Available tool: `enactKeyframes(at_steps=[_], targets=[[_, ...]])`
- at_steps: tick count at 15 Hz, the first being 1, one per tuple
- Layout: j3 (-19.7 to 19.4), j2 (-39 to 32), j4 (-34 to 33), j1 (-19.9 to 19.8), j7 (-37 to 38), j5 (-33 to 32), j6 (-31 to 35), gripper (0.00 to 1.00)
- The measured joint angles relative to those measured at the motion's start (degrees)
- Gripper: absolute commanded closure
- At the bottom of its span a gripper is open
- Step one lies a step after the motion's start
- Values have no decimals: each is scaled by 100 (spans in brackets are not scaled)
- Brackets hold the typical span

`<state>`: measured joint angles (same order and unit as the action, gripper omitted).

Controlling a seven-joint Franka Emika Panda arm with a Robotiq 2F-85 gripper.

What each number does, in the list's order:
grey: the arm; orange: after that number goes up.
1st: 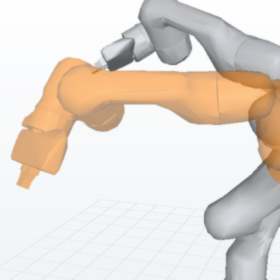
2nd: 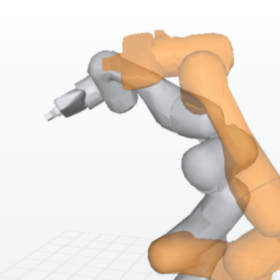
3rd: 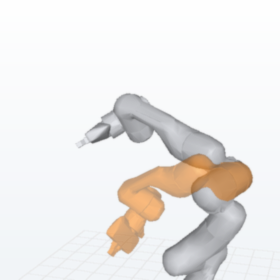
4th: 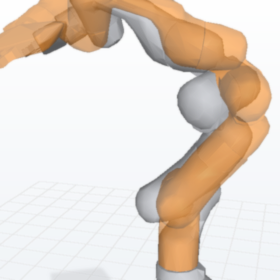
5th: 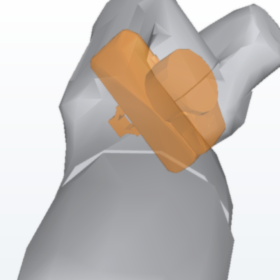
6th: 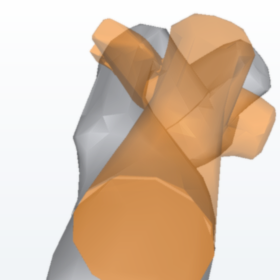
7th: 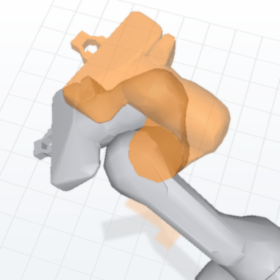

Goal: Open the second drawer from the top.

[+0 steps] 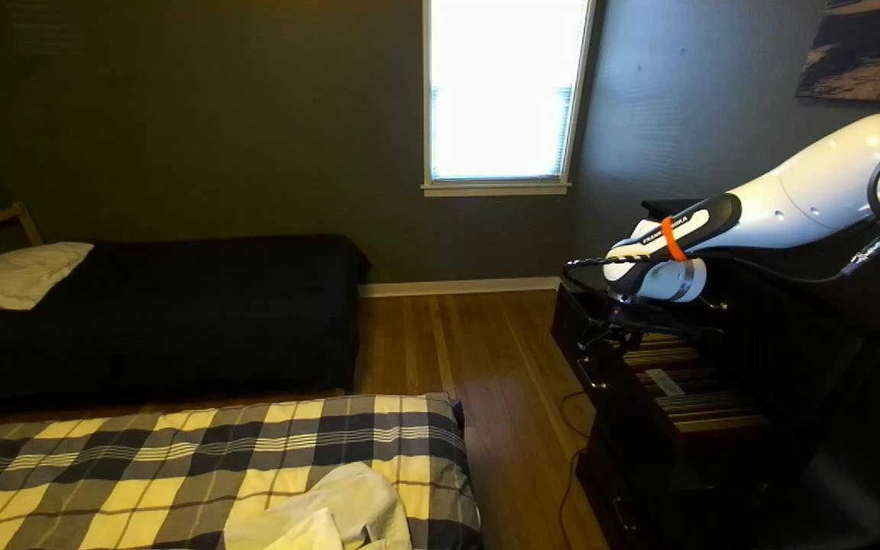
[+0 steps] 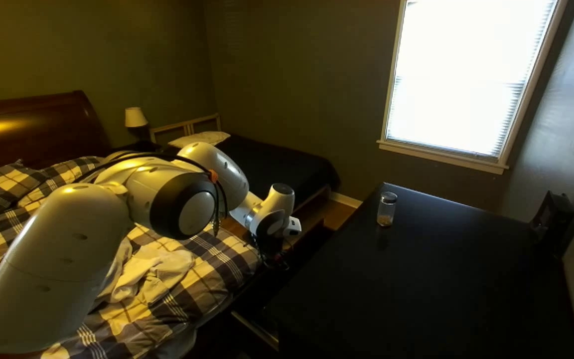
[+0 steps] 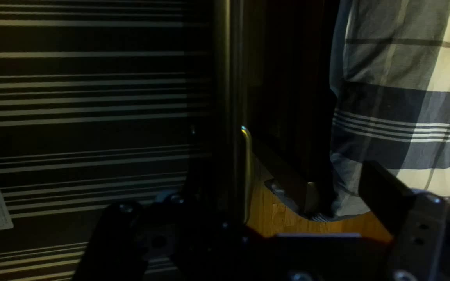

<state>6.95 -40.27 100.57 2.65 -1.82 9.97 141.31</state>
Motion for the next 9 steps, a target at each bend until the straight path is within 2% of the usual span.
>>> enactKeyframes(at_steps=[9], targets=[[-179, 20, 0, 156, 318, -294, -2, 0]])
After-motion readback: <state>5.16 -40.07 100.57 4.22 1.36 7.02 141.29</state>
